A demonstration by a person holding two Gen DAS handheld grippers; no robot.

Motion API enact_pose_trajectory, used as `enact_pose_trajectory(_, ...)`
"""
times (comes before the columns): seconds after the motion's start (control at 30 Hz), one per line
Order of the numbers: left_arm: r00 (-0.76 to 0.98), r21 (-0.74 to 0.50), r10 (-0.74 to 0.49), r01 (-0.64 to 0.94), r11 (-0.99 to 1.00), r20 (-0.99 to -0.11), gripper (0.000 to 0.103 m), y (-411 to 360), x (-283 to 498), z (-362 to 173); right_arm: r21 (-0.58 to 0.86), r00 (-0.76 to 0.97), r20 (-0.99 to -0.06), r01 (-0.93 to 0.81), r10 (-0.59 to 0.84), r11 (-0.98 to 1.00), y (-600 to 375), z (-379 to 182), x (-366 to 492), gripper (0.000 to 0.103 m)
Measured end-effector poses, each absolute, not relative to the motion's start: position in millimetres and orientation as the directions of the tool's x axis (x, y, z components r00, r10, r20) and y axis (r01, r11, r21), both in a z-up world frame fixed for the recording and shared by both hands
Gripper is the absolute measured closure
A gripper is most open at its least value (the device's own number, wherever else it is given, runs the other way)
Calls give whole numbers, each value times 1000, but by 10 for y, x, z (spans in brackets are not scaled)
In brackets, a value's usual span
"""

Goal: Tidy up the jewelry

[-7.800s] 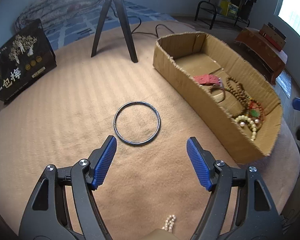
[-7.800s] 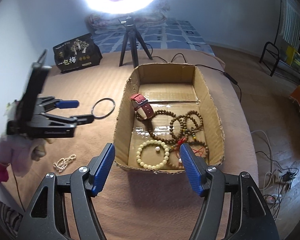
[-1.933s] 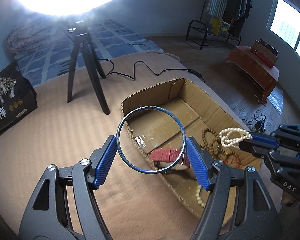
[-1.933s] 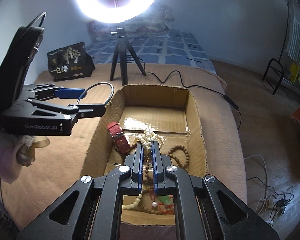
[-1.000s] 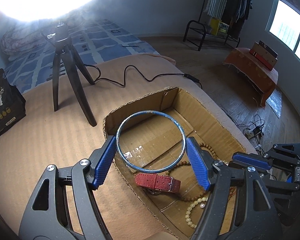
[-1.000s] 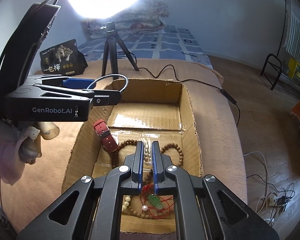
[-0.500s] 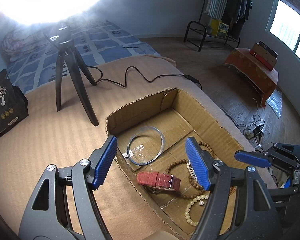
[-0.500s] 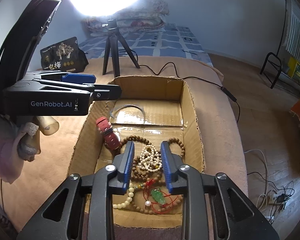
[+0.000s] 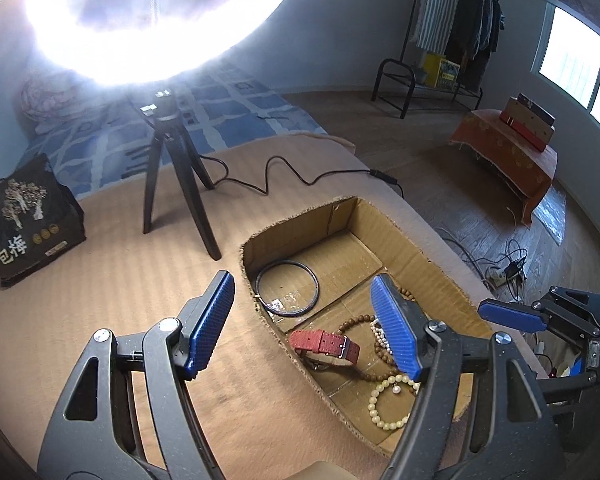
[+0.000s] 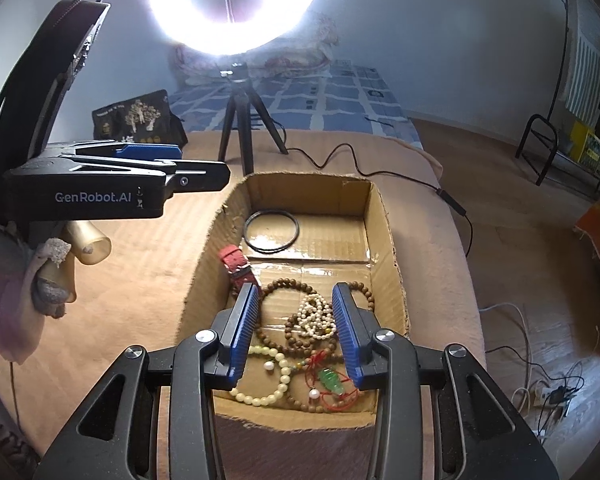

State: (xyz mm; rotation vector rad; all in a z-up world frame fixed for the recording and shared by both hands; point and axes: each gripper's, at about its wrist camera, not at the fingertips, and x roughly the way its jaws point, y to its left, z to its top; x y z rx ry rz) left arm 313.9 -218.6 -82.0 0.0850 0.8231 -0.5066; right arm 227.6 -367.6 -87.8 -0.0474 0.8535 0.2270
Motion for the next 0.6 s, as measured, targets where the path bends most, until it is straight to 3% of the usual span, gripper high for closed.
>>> enact_pose_trajectory(0.5,643,-79,-394,461,884,-656,30,-1802,2535,-211,45,676,-716,-205,175,978,-3556,-319,1798,65)
enact_pose_trajectory(0.6,657,-71,-396,463,883,-642,30,-1707,2360,-86,51,687,-705,-197,175,979,-3535,-213,1676,52)
